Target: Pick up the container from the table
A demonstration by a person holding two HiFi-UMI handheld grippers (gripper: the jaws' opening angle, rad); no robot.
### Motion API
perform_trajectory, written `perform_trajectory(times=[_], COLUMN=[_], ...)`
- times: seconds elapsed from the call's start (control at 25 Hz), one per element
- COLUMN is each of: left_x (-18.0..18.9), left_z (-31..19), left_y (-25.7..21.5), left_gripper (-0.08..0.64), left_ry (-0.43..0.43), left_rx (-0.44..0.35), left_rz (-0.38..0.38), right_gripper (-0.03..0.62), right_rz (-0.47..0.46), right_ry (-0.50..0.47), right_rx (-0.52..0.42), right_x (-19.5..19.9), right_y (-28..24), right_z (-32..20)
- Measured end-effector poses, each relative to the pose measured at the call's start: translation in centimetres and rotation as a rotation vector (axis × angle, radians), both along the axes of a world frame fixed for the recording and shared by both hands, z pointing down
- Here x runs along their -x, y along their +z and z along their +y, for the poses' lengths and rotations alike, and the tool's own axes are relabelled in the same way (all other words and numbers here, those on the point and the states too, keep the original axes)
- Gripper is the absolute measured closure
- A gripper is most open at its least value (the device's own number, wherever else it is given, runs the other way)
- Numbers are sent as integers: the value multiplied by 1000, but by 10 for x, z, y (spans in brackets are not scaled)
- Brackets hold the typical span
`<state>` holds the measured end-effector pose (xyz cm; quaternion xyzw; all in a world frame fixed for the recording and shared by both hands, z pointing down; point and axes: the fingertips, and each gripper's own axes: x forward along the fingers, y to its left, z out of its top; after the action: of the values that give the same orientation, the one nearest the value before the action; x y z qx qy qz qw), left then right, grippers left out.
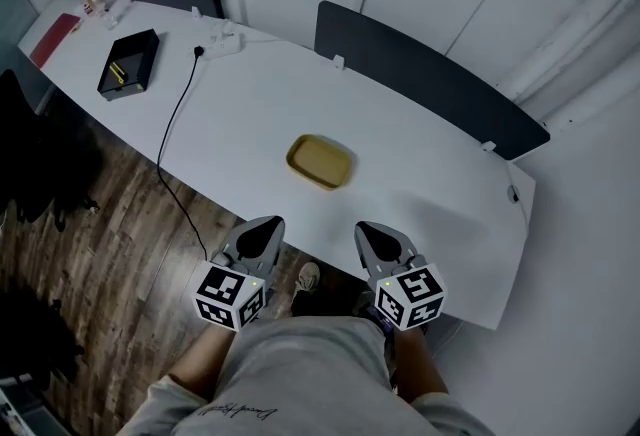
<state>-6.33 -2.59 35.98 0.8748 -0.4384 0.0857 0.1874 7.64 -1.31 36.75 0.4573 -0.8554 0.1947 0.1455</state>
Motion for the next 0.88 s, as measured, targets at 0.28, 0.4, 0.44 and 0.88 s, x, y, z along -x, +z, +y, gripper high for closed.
perform_trajectory(times=[0.28,0.4,0.44,0.88], left_x=[-13,-16,-17,-19], left_z=[-27,-32,-34,-53], left_y=[-8,-9,-9,-14], left_gripper=[558,558,558,558], left_ry=[-30,-34,-34,-5], left_rx=[-14,-14,-16,-11], left_rz=[-12,-20,-23,-42], right_gripper=[577,577,577,577], right_rz=[-13,-22,-26,-39], right_ry=[-14,-12,-12,22], right_rx=[-12,-13,-13,-28], right_x=[-18,-23,-23,-27], right_y=[-5,-5,-5,-12], right_z=[-32,-39,-41,-53])
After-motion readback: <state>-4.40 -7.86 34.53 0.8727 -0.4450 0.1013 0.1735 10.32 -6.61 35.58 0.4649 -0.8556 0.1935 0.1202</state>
